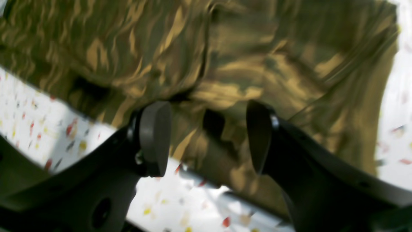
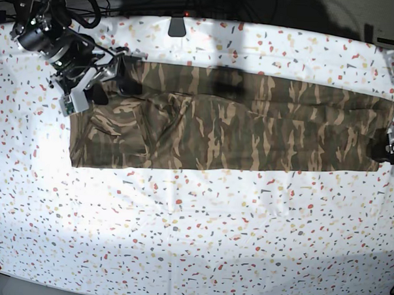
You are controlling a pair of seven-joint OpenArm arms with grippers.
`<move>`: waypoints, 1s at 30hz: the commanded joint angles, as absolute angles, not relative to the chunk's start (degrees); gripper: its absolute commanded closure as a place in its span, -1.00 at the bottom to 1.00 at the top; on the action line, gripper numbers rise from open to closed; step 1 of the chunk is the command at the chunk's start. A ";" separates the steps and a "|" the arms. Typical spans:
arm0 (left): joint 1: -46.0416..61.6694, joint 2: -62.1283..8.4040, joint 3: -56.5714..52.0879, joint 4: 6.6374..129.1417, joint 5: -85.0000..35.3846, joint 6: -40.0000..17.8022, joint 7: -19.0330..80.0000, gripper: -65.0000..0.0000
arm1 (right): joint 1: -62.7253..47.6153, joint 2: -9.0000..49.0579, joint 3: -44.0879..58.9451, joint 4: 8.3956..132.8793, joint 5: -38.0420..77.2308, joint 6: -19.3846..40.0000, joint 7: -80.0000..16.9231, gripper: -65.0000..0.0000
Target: Fold the T-shirt properly
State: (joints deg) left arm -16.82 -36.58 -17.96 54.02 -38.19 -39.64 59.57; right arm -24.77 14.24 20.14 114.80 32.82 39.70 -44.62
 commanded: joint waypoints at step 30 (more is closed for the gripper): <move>-7.62 -36.91 -18.24 54.96 -57.12 -40.00 63.92 -0.37 | -28.27 14.81 11.22 121.62 31.33 40.00 -42.06 -0.13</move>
State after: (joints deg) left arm -6.72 -35.97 -17.93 54.37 -56.03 -39.62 63.68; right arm -28.40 14.44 11.14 120.44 30.20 39.70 -43.35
